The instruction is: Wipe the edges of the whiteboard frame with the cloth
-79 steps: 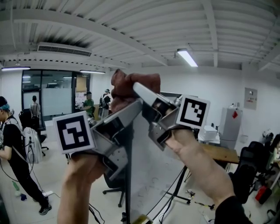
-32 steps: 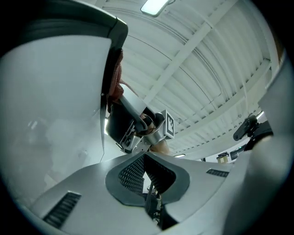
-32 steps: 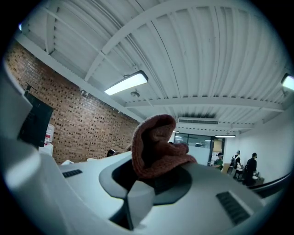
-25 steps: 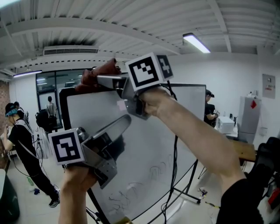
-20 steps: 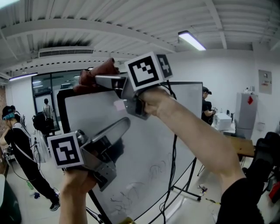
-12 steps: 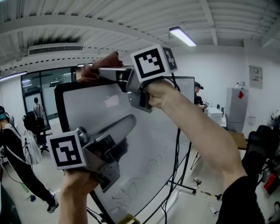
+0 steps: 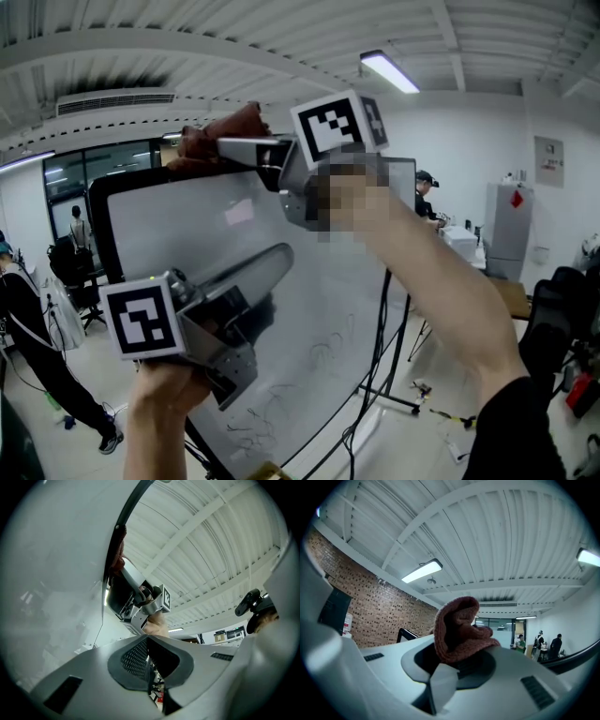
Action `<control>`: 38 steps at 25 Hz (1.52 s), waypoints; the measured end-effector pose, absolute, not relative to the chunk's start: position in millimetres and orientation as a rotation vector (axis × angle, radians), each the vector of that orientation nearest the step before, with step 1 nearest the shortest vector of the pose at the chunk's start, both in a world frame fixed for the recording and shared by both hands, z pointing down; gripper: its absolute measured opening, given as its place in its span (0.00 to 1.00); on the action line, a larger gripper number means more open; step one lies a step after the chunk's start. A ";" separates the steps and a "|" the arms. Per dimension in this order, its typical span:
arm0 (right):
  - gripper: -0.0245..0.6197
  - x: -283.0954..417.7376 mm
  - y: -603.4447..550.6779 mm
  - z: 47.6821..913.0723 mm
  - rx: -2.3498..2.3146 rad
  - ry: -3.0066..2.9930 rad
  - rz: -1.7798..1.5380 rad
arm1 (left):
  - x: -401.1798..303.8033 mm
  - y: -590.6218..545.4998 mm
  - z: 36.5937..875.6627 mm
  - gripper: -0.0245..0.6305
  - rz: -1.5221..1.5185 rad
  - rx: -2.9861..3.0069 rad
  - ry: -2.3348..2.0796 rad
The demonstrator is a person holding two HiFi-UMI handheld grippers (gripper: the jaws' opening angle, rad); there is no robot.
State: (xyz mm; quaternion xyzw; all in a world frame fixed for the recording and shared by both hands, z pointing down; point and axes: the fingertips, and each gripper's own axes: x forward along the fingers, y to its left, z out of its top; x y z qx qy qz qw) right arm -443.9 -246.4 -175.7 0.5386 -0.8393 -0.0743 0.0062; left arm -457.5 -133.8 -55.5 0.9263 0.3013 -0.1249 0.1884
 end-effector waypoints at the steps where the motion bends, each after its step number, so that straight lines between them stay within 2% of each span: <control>1: 0.16 -439.1 -245.5 -175.7 1.677 -2.620 -0.242 | -451.8 -133.6 -56.8 0.03 -0.362 2.605 0.841; 14: 0.16 -332.3 -203.0 -169.7 1.535 -2.621 -0.298 | -315.1 -95.4 -56.6 0.03 -0.418 2.626 0.659; 20: 0.16 -308.5 -210.5 -166.5 1.480 -2.638 -0.311 | -276.0 -110.3 -48.1 0.03 -0.411 2.637 0.569; 38: 0.16 -307.5 -220.8 -168.2 1.439 -2.698 -0.313 | -256.7 -115.8 -44.6 0.03 -0.427 2.626 0.578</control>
